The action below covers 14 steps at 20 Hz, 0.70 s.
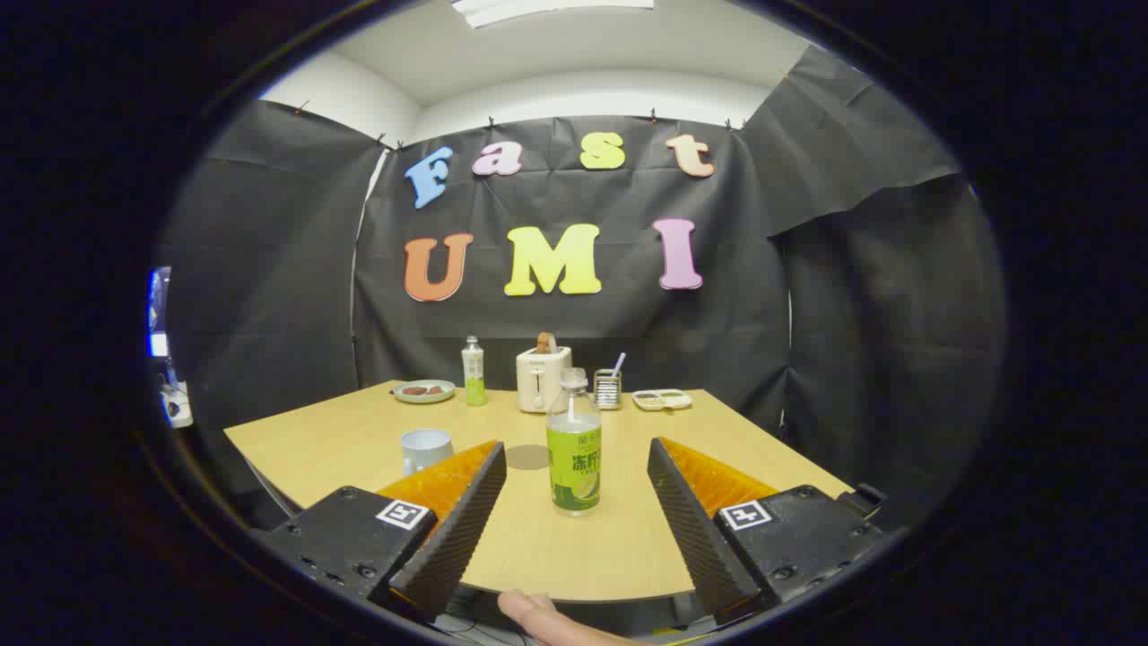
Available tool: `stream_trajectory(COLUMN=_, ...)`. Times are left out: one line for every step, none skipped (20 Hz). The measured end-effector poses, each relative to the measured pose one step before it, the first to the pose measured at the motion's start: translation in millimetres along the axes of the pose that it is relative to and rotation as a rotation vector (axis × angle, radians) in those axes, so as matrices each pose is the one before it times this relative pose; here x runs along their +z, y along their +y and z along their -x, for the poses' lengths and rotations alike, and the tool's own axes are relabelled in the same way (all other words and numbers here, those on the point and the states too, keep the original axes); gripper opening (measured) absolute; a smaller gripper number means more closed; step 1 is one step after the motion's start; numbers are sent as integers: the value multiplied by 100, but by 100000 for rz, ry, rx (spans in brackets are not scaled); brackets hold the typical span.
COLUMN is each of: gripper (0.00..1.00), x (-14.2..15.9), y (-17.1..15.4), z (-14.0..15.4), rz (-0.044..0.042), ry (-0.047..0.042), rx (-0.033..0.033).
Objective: Take the bottle from table, then pour the juice into the cup, finally place the bottle on the coaster
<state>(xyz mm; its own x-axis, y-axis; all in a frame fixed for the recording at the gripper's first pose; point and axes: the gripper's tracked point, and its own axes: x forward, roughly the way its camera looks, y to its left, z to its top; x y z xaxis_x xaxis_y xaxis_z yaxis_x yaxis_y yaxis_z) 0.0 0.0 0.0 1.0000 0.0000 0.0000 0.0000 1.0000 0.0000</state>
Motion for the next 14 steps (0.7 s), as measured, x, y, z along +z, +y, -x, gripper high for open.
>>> stream_trajectory(gripper=100, x=-65, y=-13, z=43, rz=444, ry=-169, rx=-266)
stream_trajectory(gripper=100, x=-8, y=-63, z=90, rz=215, ry=43, rx=-307)
stream_trajectory(gripper=100, x=-24, y=-1, z=-53, rz=231, ry=146, rx=140)
stream_trajectory(gripper=100, x=-53, y=37, z=95, rz=478, ry=219, rx=223)
stream_trajectory(gripper=100, x=52, y=-120, z=78, rz=127, ry=-193, rx=7)
stream_trajectory(gripper=100, x=92, y=-45, z=-32, rz=-118, ry=-184, rx=-7)
stream_trajectory(gripper=100, x=25, y=14, z=19, rz=-225, ry=98, rx=97)
stream_trajectory(gripper=100, x=-216, y=-19, z=-104, rz=-351, ry=370, rx=27)
stream_trajectory(gripper=100, x=-172, y=-1, z=-18, rz=-635, ry=196, rx=154)
stream_trajectory(gripper=100, x=-84, y=73, z=-27, rz=-519, ry=430, rx=228)
stream_trajectory(gripper=100, x=-189, y=30, z=-95, rz=-201, ry=462, rx=81)
stream_trajectory(gripper=100, x=-15, y=-74, z=-68, rz=-38, ry=131, rx=-190)
stream_trajectory(gripper=100, x=-102, y=-68, z=-131, rz=29, ry=-144, rx=-477)
stream_trajectory(gripper=100, x=-145, y=-28, z=-179, rz=21, ry=504, rx=-436)
